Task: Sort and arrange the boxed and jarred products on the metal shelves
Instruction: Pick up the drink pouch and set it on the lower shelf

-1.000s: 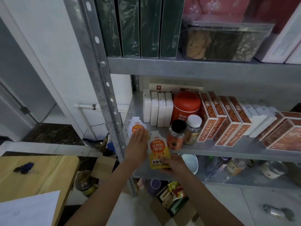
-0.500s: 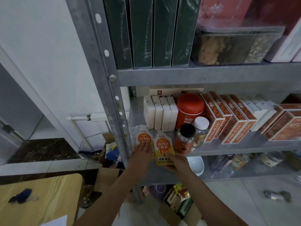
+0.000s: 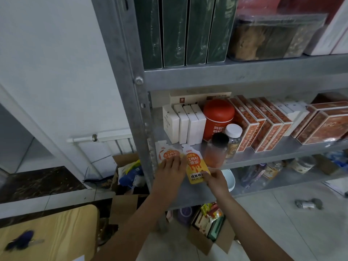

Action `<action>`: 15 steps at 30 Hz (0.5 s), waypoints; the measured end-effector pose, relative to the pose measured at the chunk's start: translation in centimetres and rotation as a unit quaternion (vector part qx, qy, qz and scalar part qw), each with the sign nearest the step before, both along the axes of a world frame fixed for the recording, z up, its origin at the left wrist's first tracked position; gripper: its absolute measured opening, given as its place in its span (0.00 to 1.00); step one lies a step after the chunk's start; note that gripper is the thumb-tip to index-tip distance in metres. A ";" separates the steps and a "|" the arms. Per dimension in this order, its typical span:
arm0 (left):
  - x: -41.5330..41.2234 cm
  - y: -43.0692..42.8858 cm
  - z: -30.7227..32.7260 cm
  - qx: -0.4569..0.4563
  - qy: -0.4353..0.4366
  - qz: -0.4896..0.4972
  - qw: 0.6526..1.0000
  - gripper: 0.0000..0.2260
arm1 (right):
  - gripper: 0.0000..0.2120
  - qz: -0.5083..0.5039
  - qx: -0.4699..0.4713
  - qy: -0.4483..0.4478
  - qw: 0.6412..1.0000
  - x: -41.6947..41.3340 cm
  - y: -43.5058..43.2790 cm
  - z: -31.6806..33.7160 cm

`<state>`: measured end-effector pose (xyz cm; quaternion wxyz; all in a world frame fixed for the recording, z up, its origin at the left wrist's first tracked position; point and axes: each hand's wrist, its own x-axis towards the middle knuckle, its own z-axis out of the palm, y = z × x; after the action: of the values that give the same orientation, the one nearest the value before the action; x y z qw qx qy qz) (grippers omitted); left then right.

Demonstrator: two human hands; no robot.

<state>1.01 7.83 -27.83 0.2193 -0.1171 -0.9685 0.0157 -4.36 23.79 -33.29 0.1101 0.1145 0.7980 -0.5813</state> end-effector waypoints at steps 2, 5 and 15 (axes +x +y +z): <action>0.2 0.0 1.5 0.039 0.028 0.011 0.999 0.30 | 0.09 0.015 0.010 0.009 1.000 0.4 -0.3 0.2; 0.9 0.4 3.7 0.210 0.034 0.064 0.975 0.27 | 0.09 -0.016 0.068 0.025 0.997 1.1 -0.9 1.0; 3.2 3.0 4.2 0.722 0.029 0.085 0.686 0.11 | 0.18 0.048 -0.578 -0.062 0.812 2.9 -0.2 8.2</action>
<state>4.16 10.84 -23.62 0.2617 0.1610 -0.6796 -0.6662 -1.47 23.63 -25.11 0.2328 0.0274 0.3109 -0.9211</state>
